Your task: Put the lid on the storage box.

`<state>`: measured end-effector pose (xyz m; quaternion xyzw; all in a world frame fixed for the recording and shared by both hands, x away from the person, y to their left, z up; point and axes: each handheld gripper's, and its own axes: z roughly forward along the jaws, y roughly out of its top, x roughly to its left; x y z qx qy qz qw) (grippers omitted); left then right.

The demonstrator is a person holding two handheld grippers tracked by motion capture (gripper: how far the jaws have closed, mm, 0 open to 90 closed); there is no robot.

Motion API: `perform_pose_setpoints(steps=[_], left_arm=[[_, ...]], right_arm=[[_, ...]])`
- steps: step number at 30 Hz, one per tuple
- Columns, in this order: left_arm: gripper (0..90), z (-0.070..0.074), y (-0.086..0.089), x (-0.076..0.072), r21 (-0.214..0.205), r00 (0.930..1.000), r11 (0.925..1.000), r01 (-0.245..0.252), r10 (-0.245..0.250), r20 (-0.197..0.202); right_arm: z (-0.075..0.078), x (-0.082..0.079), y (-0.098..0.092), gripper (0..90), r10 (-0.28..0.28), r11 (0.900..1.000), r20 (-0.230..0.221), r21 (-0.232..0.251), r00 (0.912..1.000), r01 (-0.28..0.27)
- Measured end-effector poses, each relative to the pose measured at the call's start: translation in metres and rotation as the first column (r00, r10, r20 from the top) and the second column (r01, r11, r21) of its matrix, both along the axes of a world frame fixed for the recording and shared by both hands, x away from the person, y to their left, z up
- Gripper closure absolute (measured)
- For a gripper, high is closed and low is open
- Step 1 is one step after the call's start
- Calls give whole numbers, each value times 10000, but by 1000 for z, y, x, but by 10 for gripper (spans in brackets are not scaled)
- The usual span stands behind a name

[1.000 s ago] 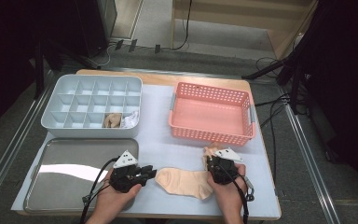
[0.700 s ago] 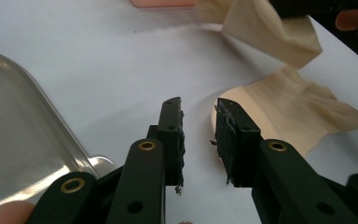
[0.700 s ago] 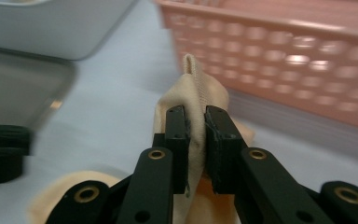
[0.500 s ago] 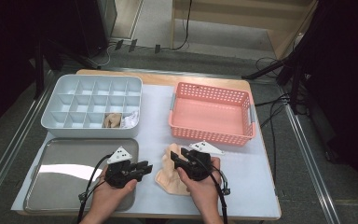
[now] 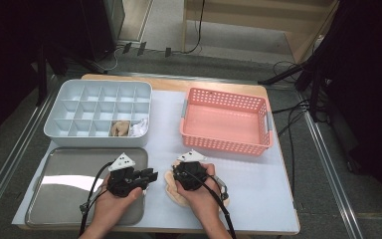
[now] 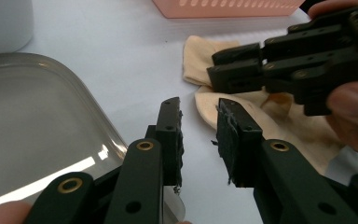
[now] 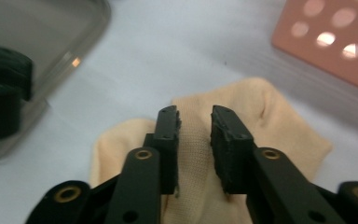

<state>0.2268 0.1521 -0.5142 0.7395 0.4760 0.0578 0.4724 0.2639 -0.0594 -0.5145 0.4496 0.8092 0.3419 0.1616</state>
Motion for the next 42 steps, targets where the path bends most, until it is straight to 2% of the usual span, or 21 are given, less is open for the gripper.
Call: perform_pose_setpoints(steps=[3,7,9,12,15,16,20,22,24,25,26,27,29,30,31,32,34,36,38,39,42], left_arm=[[715,-1,1,1,-17,10000,10000,-27,27,-44],[715,-1,1,1,-82,10000,10000,-17,17,-49],[713,-1,1,1,-89,10000,10000,-28,28,-51],[711,-2,0,3,-94,10000,9999,-36,36,-71],[707,-3,-2,4,-52,9999,10000,18,-18,-114],[705,-3,-3,5,-22,9999,10000,48,-48,-125],[693,-3,-8,7,33,9997,9999,163,-162,-167],[688,-3,-10,7,16,9997,9998,197,-197,-160],[686,-4,-11,7,36,9996,9998,220,-220,-150],[687,-5,-11,7,49,9996,9997,219,-218,-158],[687,-5,-12,7,83,9995,9996,263,-261,-159],[687,-5,-12,7,89,9995,9996,278,-277,-144],[687,-5,-12,6,92,9995,9995,287,-286,-99],[687,-5,-12,5,67,9995,9995,304,-303,-96],[687,-5,-12,5,74,9996,9996,276,-276,-57],[687,-5,-11,4,100,9995,9994,317,-316,-44],[687,-4,-10,3,25,9995,9995,309,-309,-33],[686,-4,-9,3,-15,9996,9996,295,-295,-21],[686,-4,-9,3,-14,9996,9996,290,-290,-19],[686,-4,-9,3,-17,9995,9995,301,-301,-34],[683,-4,-11,2,-29,9990,9990,436,-435,56]], right_arm=[[-2,-1,-3,854,-96,9999,154,-110,9998,97],[7,-1,-22,869,-501,9915,207,1211,9985,472],[13,-4,-39,869,-836,9778,386,1959,9958,745],[20,-10,-64,864,-1353,9585,516,2598,9895,1175],[22,-17,-99,860,-2183,9163,315,3506,9754,1937],[21,-18,-106,850,-2340,9085,173,3600,9721,2123],[8,-19,-140,776,-3103,8889,-440,3407,9496,3062],[4,-23,-154,754,-3347,8817,-456,3374,9412,3299],[4,-27,-162,757,-3309,8764,-499,3541,9423,3265],[5,-31,-165,772,-3076,8744,-595,3758,9496,3068],[5,-33,-164,780,-2926,8749,-662,3840,9539,2950],[4,-38,-160,783,-2531,8869,-656,3829,9652,2586],[3,-43,-151,785,-2028,9110,-629,3539,9772,2119],[2,-46,-145,778,-1886,9231,-537,3312,9806,1957],[1,-48,-138,701,-1904,9385,-365,2865,9810,1928],[1,-48,-138,701,-1904,9385,-365,2865,9810,1928],[-2,-49,-132,629,-2118,9479,-286,2373,9769,2125],[-3,-51,-128,631,-2105,9534,-217,2167,9774,2101],[-3,-53,-126,701,-1783,9602,-151,2160,9839,1773],[-3,-53,-125,785,-1657,9663,-108,1980,9861,1646],[-3,-51,-126,870,-1659,9599,-217,2255,9859,1665]])
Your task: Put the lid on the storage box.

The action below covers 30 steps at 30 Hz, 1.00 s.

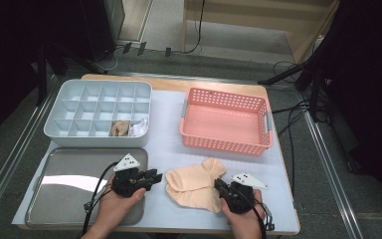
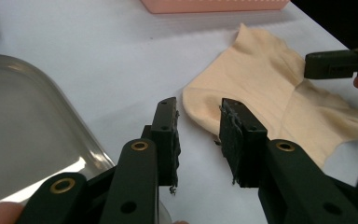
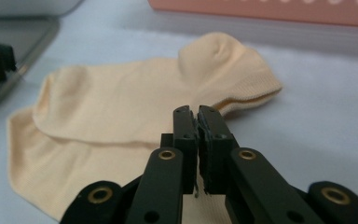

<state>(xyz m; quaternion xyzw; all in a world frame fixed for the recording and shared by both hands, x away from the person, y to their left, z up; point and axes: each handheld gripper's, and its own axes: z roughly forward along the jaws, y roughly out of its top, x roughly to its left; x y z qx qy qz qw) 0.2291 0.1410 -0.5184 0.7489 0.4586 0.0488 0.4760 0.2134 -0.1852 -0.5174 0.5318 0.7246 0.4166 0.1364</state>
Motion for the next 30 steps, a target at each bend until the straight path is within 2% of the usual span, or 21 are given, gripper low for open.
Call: perform_pose_setpoints(steps=[4,7,9,13,17,22,23,25,27,30], left_arm=[[676,0,-4,-2,80,9999,9999,121,-122,121],[673,1,-7,-2,107,9995,9996,245,-247,210],[671,2,-8,-3,128,9988,9992,373,-377,313],[664,1,-13,-4,235,9968,9974,681,-690,398],[674,0,-17,-5,605,9931,9929,1025,-1056,501],[642,-1,-28,-4,790,9861,9851,1527,-1572,545],[608,-1,-32,-3,890,9857,9841,1539,-1592,559],[578,0,-40,-2,1207,9812,9772,1747,-1829,609],[548,0,-49,0,1554,9800,9703,1856,-1944,436],[609,-4,-54,2,2194,9850,9622,1615,-1708,239]], right_arm=[[11,5,-1,880,-53,9951,425,985,9991,11],[20,14,0,880,-131,9863,650,1650,9978,22],[23,21,2,880,-257,9864,901,1641,9956,107],[27,37,8,879,-437,9862,1122,1638,9927,249],[24,49,12,878,-577,9864,1045,1596,9929,405],[20,54,14,878,-662,9873,849,1499,9942,530],[19,54,14,878,-612,9883,891,1449,9941,478],[19,53,14,877,-579,9892,857,1392,9946,456],[19,52,14,877,-561,9897,843,1360,9949,443],[19,52,11,877,-544,9909,848,1273,9949,433]])
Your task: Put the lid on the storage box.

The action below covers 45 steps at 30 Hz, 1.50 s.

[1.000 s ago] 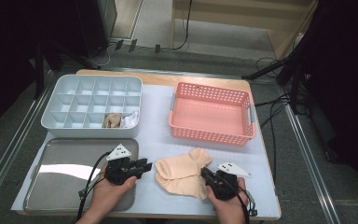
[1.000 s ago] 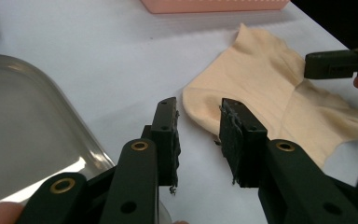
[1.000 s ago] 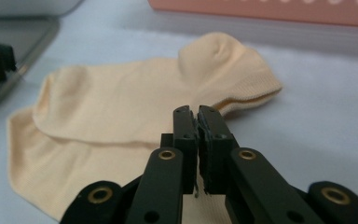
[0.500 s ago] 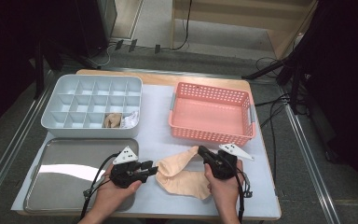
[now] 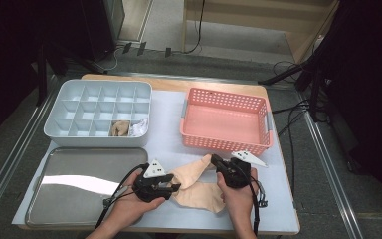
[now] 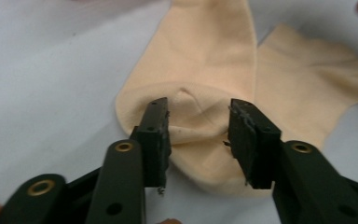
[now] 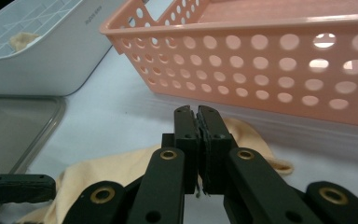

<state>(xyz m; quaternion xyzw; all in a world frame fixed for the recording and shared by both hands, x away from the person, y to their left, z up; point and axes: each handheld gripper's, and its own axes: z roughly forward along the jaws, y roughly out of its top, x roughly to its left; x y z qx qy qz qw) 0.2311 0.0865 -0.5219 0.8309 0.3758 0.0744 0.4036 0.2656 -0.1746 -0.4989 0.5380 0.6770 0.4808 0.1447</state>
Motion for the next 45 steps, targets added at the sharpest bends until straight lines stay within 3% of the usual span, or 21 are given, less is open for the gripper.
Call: perform_pose_setpoints(steps=[2,3,6,12,17,21,23,25,27,29,33,36,39,42,45], left_arm=[[677,-1,0,0,308,9999,9995,-94,92,54],[783,-1,0,0,386,9998,9991,-173,170,69],[891,-1,5,1,169,9996,9995,-276,274,102],[900,5,15,0,-526,9999,9986,-106,109,53],[900,11,26,-2,-1035,10000,9946,15,-16,-14],[900,22,36,-9,-1769,9970,9823,614,-688,-362],[900,25,41,-7,-2192,9957,9743,525,-679,-635],[900,23,44,-1,-2288,9956,9734,151,-358,-865],[900,18,46,9,-2137,9934,9762,-371,128,-1138],[900,13,48,19,-2152,9884,9722,-926,636,-1381],[900,10,54,28,-2146,9759,9569,-1956,1683,-1389],[839,11,56,27,-2464,9798,9516,-1834,1566,-1245],[758,13,58,22,-2706,9872,9511,-1490,1272,-963],[700,14,59,13,-2736,9927,9553,-1122,956,-733],[693,15,58,4,-2707,9945,9578,-967,816,-664]], right_arm=[[0,-1,-2,877,-35,10000,-36,-6,10000,35],[-1,-1,-4,876,-35,10000,-40,-2,10000,35],[-1,-3,-9,877,-146,9998,-76,137,9999,147],[3,-13,-18,877,-148,9995,70,278,9999,146],[10,-31,-23,877,73,9989,180,470,9998,-81],[26,-55,-28,877,330,9955,367,877,9988,-361],[35,-64,-28,877,346,9953,463,889,9983,-386],[38,-62,-27,877,416,9945,319,951,9986,-444],[34,-49,-23,877,278,9963,85,811,9996,-284],[27,-33,-19,877,232,9971,-85,728,9997,-226],[5,6,-14,805,-102,9977,-218,661,9997,117],[-2,16,-15,768,-228,9991,-68,358,9997,230],[-1,12,-24,739,-356,9990,83,289,9993,353],[2,0,-35,731,-154,9987,67,495,9999,151],[0,-24,-41,753,314,9967,-185,757,9993,-300]])
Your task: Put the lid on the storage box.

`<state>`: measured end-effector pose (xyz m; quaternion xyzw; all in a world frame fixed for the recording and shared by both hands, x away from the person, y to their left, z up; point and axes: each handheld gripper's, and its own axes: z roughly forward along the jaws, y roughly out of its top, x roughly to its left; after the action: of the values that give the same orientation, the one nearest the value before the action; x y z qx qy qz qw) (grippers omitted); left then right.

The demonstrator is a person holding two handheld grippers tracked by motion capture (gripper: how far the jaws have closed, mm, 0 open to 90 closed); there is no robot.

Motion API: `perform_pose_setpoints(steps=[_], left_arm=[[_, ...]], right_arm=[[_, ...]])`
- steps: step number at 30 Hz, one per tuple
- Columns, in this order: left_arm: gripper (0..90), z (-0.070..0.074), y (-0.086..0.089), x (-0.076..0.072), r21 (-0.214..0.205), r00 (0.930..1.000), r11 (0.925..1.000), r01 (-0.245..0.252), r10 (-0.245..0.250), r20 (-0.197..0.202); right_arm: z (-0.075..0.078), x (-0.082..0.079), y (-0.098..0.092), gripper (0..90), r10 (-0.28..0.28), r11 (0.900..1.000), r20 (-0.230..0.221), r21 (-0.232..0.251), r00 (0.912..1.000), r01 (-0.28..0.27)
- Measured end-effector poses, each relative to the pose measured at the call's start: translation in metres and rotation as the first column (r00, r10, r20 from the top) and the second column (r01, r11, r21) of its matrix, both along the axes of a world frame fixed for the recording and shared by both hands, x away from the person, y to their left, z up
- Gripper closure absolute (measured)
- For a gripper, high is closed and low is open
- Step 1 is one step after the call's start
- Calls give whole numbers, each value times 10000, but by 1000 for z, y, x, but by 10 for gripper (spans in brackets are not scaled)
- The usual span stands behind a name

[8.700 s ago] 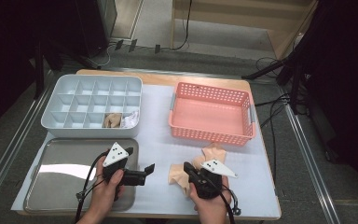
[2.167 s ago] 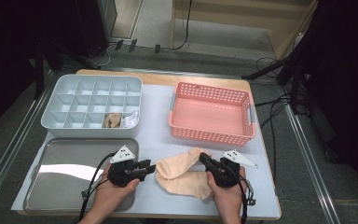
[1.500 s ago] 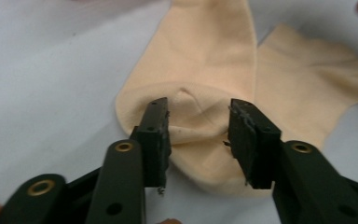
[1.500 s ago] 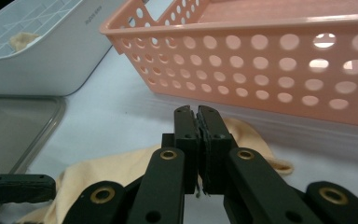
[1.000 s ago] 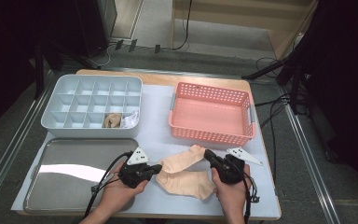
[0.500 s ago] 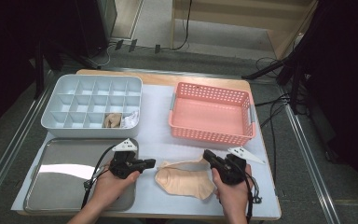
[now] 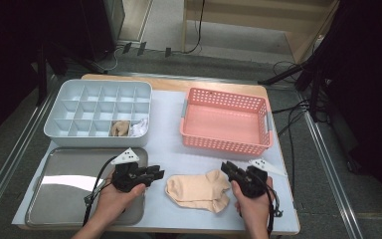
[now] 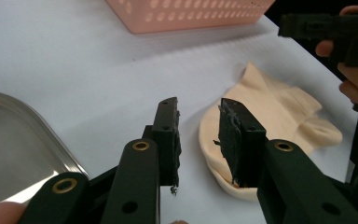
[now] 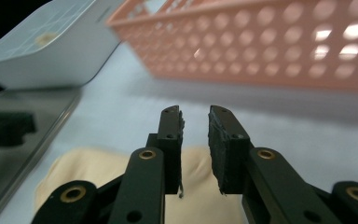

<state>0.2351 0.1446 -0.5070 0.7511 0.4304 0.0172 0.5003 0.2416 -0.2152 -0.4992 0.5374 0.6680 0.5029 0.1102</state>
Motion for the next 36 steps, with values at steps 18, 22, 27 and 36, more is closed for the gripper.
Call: perform_pose_setpoints(steps=[18,22,27,36], left_arm=[[718,-8,-3,-6,249,9998,9996,126,-122,-157],[721,-9,-3,-6,244,9999,9997,74,-71,-149],[713,-7,-5,-6,97,9999,9998,161,-161,-39],[667,-9,-12,-3,277,9994,9991,332,-331,-34]], right_arm=[[-17,-64,15,654,1516,9745,-221,-1641,9882,-1532],[-24,-65,23,815,1550,9488,-388,-2727,9872,-1596],[-13,-61,24,880,1347,9674,-76,-2156,9909,-1331],[14,-28,33,881,782,9897,630,-1251,9949,-699]])
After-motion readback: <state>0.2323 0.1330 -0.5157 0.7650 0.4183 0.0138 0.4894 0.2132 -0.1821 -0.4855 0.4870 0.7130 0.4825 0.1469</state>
